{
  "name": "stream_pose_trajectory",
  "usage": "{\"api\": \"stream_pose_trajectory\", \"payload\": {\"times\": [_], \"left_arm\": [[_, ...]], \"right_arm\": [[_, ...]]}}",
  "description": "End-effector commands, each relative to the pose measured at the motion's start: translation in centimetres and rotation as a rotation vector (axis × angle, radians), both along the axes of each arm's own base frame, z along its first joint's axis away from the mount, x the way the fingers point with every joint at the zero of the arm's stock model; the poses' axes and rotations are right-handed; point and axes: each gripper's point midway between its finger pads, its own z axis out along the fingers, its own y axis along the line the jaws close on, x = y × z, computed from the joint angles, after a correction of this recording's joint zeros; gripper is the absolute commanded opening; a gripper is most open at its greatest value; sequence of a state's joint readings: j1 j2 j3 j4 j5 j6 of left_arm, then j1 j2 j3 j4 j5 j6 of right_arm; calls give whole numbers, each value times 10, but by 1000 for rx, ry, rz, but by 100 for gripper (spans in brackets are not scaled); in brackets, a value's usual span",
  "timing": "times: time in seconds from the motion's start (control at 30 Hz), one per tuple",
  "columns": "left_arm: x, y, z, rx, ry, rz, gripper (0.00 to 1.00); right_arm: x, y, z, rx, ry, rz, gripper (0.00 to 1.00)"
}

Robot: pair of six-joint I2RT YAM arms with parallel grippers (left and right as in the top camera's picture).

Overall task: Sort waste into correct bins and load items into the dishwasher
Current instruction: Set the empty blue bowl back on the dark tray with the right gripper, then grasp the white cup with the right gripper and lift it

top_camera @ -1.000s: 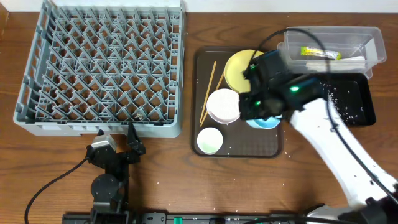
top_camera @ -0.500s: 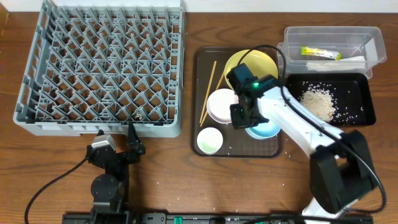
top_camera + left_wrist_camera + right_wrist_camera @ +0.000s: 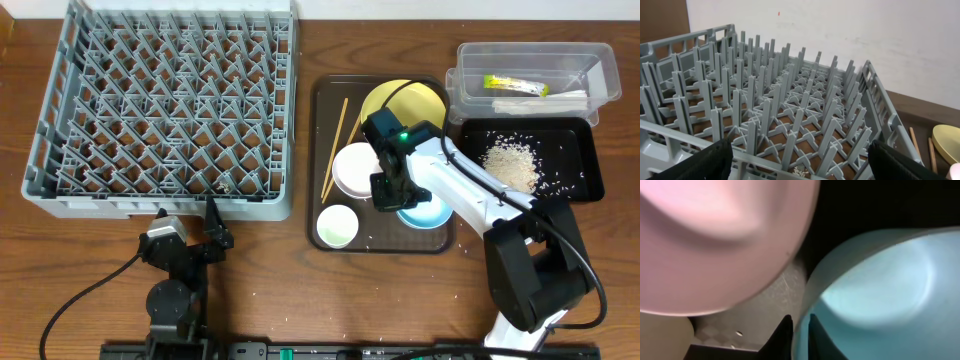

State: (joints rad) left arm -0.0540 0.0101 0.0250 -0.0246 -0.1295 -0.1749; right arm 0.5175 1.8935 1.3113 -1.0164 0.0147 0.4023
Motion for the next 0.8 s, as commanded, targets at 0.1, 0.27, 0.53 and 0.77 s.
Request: {"api": "stream_pose_trajectory", "payload": {"times": [0.1, 0.27, 0.53, 0.77], "left_arm": [[-1, 2, -17, 23, 53, 9, 88], [-1, 2, -17, 23, 53, 9, 88], [-1, 2, -17, 23, 53, 9, 88], [-1, 2, -17, 23, 53, 9, 88]], "right_arm": [[9, 1, 21, 69, -22, -38, 15], [22, 0, 57, 125, -114, -51, 25], [32, 4, 121, 221, -298, -45, 36], [31, 4, 129, 231, -316, -42, 36]]}}
